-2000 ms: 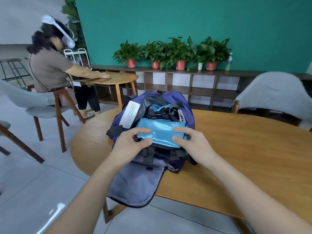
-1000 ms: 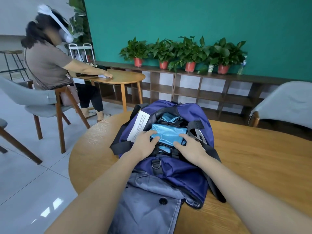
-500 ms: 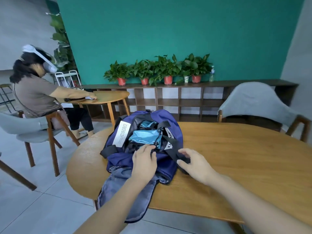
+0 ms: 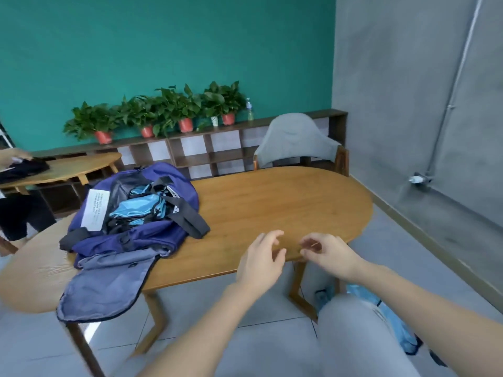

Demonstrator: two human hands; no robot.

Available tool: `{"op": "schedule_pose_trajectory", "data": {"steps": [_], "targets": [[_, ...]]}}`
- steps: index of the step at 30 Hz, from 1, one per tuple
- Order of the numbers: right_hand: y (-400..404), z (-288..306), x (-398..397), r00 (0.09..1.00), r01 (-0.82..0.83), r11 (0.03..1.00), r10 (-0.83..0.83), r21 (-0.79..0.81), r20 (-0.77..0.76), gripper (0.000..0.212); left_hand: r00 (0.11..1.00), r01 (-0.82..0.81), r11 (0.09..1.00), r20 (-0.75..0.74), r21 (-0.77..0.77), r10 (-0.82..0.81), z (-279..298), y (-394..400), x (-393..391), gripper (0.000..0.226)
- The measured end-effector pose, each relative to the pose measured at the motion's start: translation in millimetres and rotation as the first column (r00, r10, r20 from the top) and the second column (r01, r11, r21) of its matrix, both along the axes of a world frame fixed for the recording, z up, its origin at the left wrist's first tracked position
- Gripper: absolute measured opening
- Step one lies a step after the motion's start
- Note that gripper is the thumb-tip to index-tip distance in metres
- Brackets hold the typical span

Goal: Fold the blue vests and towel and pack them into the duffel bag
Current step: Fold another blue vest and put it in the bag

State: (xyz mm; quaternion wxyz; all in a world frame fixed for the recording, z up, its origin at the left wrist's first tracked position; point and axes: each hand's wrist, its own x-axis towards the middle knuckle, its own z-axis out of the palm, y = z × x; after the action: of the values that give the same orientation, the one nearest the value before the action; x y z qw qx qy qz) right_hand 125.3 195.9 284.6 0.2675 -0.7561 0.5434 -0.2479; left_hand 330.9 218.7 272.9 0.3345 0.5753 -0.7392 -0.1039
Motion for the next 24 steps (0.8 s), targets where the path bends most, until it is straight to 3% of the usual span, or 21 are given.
{"op": "schedule_pose_trajectory", "data": {"steps": [10,19,24], "targets": [[27,-75,-147,0.965,0.257,0.956,-0.261,0.144,0.006,0.018,0.948,0.222,0.942,0.171,0.250,-0.269,-43,-6,-160,0.038],[10,-179,-225,0.908,0.407,0.833,-0.413,0.375,-0.067,0.018,0.915,0.169,0.828,0.227,0.534,-0.333,-142,-54,-241,0.045],[-15,-244,-244,0.906,0.406,0.767,-0.408,0.497,-0.111,0.021,0.919,0.118,0.731,0.204,0.672,-0.336,-199,-93,-257,0.049]]}}
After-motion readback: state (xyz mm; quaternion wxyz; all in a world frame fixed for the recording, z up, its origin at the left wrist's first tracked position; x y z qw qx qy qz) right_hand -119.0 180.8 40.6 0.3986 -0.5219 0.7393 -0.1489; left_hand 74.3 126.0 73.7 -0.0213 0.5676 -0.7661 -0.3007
